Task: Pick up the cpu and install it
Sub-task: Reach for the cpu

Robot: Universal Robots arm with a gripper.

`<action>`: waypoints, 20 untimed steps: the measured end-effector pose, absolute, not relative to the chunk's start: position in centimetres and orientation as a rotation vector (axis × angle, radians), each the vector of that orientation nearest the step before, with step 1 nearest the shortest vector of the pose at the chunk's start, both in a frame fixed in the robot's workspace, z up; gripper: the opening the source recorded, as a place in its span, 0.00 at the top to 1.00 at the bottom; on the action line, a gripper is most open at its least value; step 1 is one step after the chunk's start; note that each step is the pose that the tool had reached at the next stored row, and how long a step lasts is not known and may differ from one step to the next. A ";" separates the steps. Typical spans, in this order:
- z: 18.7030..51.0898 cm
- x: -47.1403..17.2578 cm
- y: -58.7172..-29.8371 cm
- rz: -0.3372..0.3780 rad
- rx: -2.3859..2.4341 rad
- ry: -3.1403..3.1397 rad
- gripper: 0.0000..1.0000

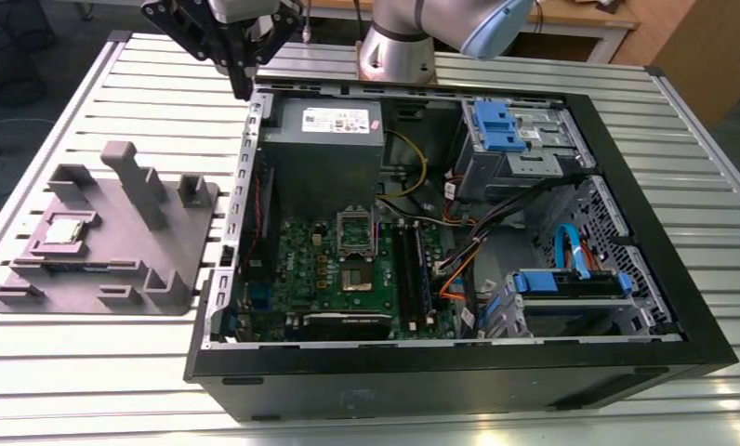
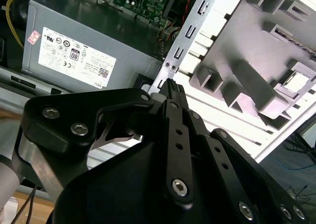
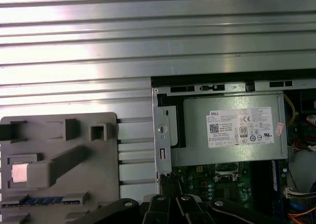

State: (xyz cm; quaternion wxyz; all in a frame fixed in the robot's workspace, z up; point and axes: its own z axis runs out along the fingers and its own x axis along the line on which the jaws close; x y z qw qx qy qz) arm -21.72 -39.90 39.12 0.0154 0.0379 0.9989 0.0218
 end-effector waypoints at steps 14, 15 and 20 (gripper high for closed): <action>39.0 -23.1 -39.9 0.068 0.118 3.108 0.89; 39.0 -23.4 -39.9 0.068 0.118 3.108 0.89; 39.0 -24.4 -39.9 0.068 0.118 3.108 0.89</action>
